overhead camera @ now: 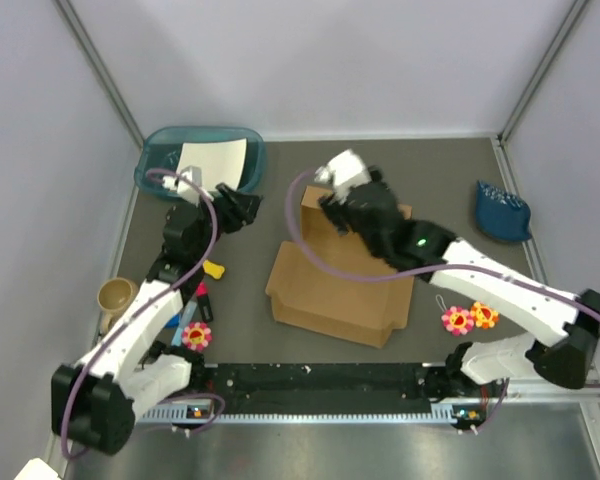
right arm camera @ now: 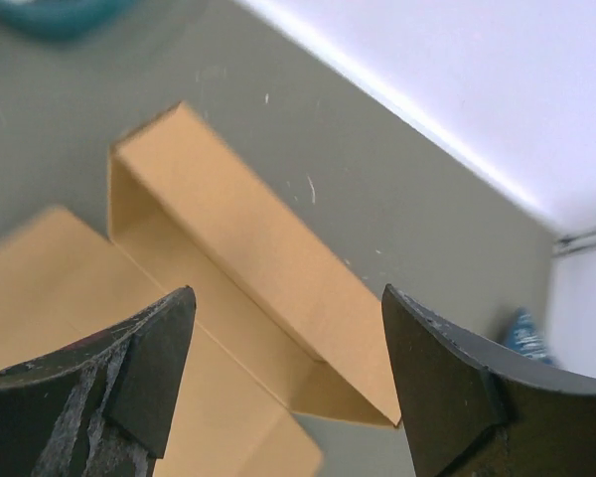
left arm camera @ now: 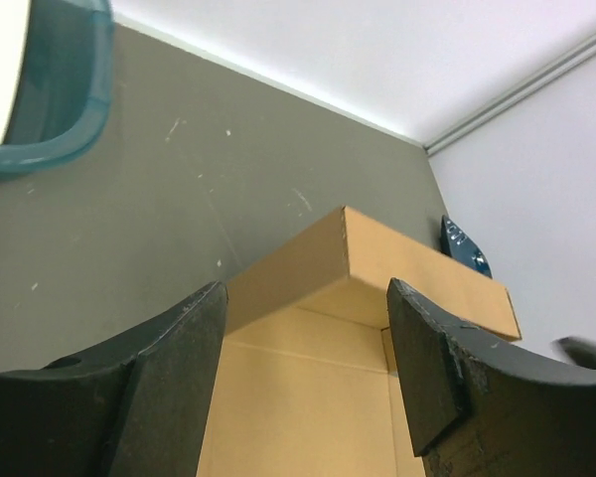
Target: Fold the paper box
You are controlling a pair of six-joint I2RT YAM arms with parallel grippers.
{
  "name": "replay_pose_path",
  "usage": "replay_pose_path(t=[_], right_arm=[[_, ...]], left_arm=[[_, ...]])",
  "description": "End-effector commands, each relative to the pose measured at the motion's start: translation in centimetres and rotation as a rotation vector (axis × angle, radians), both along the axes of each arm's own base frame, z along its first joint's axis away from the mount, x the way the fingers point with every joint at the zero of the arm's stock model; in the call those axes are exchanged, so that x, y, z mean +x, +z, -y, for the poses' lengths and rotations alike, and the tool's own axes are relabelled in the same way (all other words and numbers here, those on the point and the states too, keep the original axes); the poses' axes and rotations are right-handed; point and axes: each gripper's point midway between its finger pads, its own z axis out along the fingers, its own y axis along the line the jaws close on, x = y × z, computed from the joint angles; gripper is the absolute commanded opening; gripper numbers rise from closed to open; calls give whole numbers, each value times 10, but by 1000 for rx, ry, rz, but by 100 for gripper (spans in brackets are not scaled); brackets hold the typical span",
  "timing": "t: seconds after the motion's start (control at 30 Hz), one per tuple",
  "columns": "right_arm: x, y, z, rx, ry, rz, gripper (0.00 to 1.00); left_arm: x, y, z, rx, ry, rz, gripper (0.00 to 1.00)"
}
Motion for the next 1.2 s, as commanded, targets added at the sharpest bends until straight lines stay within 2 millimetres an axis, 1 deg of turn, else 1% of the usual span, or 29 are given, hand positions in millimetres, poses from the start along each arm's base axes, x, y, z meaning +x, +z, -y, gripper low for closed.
replay_pose_path(t=[0.0, 0.03, 0.07, 0.1, 0.13, 0.17, 0.2, 0.23, 0.27, 0.33, 0.5, 0.57, 0.6, 0.63, 0.67, 0.73, 0.77, 0.83, 0.87, 0.9, 0.97, 1.0, 1.03, 1.17], right_arm=[[-8, -19, -3, -508, -20, 114, 76], [-7, -23, -5, -604, -33, 134, 76], [-8, -27, -9, -650, -24, 143, 76], [-11, -34, -12, -701, -19, 151, 76], [-13, -30, -16, -768, -32, 191, 76], [-13, -39, -20, -818, -25, 194, 76], [-14, -42, -23, -851, -21, 196, 75], [-12, -43, -22, -895, -31, 202, 75], [-11, -50, -24, -925, -27, 198, 75], [-10, -56, -25, -967, -11, 192, 75], [0, -79, -29, -1012, 25, 156, 73], [4, -84, -30, -1015, 28, 144, 73], [6, -91, -33, -1025, 38, 133, 73], [8, -94, -33, -1027, 41, 127, 72], [11, -97, -33, -1031, 41, 119, 71], [15, -107, -33, -1033, 50, 101, 69], [16, -111, -31, -1037, 44, 95, 68], [23, -112, -25, -1032, 16, 90, 66], [25, -113, -22, -1032, 9, 88, 65], [30, -110, -18, -1023, -15, 89, 63], [36, -110, -12, -1032, -35, 83, 59], [39, -110, -10, -1033, -43, 80, 57], [44, -109, -6, -1032, -61, 77, 53], [51, -114, -3, -1041, -76, 67, 44]], left_arm=[[-26, -22, -30, 76, 109, -40, 71], [-33, -14, -34, 77, 117, -14, 71], [-35, -16, -42, 91, 154, -14, 72], [-38, -23, -47, 109, 175, -34, 72], [-43, -17, -50, 102, 184, -15, 72], [-46, -16, -51, 99, 184, -8, 72], [-49, -20, -52, 97, 186, -10, 72], [-52, -16, -53, 87, 188, 1, 72], [-54, -16, -54, 79, 191, 2, 72], [-56, -19, -53, 76, 185, -4, 72], [-59, -26, -50, 64, 166, -25, 72], [-59, -27, -51, 67, 172, -26, 72], [-59, -26, -53, 62, 182, -21, 72], [-59, -24, -54, 60, 188, -17, 72], [-60, -28, -58, 71, 206, -36, 72], [-60, -27, -62, 71, 227, -42, 72], [-59, -24, -67, 67, 259, -43, 73], [-58, -28, -73, 74, 296, -78, 77], [-57, -24, -76, 67, 311, -81, 77], [-55, -27, -78, 73, 323, -95, 77], [-53, -26, -78, 69, 329, -108, 77], [-51, -30, -77, 75, 324, -122, 77], [-50, -31, -77, 75, 324, -128, 77], [-49, -38, -79, 66, 335, -154, 77]])
